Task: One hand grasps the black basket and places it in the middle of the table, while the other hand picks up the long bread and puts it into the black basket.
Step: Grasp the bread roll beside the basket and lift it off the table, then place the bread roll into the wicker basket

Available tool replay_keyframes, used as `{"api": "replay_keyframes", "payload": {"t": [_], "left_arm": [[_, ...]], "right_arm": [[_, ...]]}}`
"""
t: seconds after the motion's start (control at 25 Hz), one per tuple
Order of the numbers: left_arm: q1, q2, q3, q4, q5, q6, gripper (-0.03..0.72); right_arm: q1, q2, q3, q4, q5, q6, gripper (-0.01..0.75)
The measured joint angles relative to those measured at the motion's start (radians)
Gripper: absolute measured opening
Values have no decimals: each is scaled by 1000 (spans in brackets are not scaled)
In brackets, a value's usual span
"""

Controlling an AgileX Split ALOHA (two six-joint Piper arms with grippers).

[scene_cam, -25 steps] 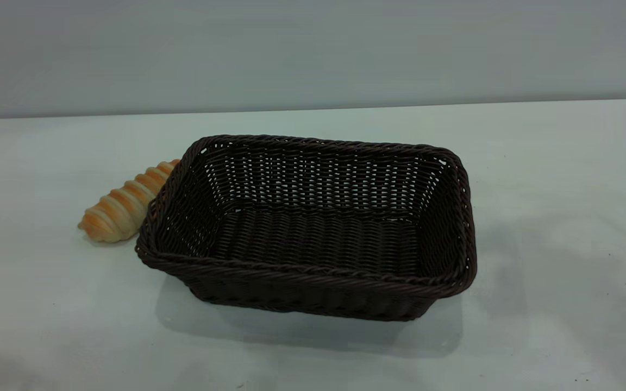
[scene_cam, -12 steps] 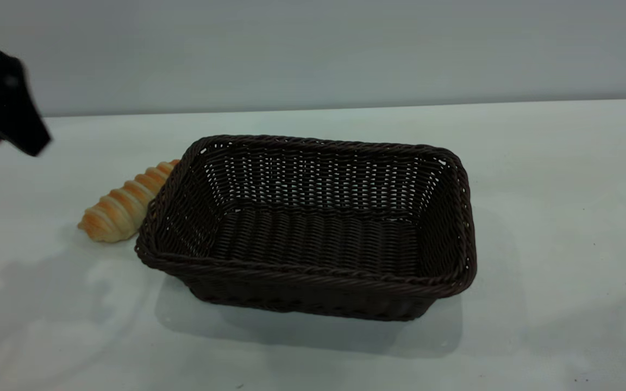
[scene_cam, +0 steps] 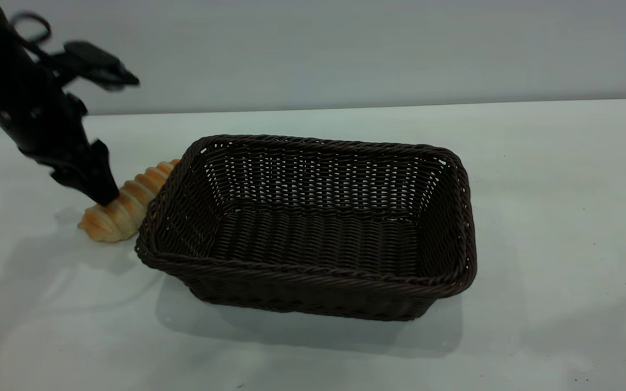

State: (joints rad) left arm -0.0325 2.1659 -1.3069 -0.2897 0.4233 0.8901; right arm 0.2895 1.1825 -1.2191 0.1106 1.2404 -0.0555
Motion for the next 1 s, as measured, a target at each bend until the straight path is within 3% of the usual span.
{"api": "replay_keyframes", "payload": {"t": [0.24,0.36,0.6,0.8,1.0], "left_arm": [[0,105,-8,-10,-117,6,539],[0,119,-13,-13,-132,6,471],[1,36,-10,-10,-126,-69,94],[-13,-176,-9,-50,-85,-93,68],[-94,-267,-9,-147,99,-25,64]], "right_arm": [[0,0,0,0,0,0,439],[0,0,0,0,0,1,439],[0,0,0,0,0,3,439],[0,0,0,0,0,4,439],[0,0,0,0,0,4,439]]}}
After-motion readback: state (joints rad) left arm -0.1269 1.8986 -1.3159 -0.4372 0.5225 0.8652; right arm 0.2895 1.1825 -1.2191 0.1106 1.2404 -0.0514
